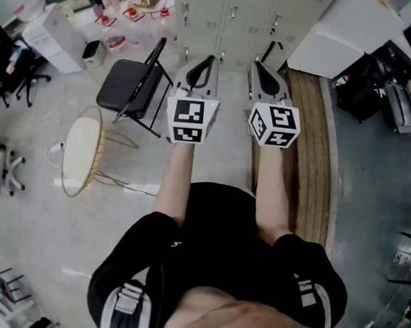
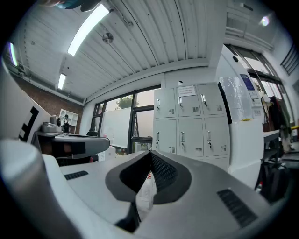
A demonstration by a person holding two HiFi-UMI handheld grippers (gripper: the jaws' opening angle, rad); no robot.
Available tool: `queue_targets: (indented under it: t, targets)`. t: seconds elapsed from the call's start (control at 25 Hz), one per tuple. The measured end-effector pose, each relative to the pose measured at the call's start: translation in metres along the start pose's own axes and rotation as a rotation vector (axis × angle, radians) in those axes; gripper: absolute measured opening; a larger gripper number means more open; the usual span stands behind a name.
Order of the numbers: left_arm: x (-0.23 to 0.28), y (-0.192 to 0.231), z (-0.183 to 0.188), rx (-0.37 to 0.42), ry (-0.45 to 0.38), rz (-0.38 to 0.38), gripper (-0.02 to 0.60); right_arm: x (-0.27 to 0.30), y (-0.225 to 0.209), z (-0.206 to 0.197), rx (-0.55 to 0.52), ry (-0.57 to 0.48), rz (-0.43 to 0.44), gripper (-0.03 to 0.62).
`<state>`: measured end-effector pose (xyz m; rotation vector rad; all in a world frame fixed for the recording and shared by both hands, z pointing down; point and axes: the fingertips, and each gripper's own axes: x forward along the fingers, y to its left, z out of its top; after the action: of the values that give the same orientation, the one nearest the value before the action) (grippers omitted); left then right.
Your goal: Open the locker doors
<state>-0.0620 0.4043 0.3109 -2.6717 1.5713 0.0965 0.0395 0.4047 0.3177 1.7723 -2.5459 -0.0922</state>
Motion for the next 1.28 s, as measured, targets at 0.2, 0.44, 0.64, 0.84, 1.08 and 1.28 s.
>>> queue_targets:
  t: [0.2,0.44,0.64,0.84,1.08,1.28]
  targets:
    - [-0.008,0.006,0.003,-0.006,0.003,0.005,0.011,-0.001,0.004,0.0,0.01,0.013,-0.021,0.018]
    - [-0.017,0.011,-0.003,-0.028,0.005,0.016,0.011,-0.005,0.009,-0.006,-0.001,0.03,-0.029,0.018]
    - [-0.019,0.016,-0.006,-0.039,0.014,0.018,0.011,-0.003,0.013,-0.008,0.002,0.04,-0.026,0.018]
    - [-0.014,0.021,-0.011,-0.048,0.029,0.022,0.011,0.003,0.011,-0.012,0.009,0.052,-0.025,0.018]
    - [0.001,0.037,-0.022,-0.056,0.043,0.047,0.011,0.027,0.005,-0.022,0.021,0.06,-0.011,0.018]
    - [0.023,0.049,-0.032,-0.063,0.064,0.064,0.011,0.057,-0.001,-0.028,0.036,0.071,0.018,0.018]
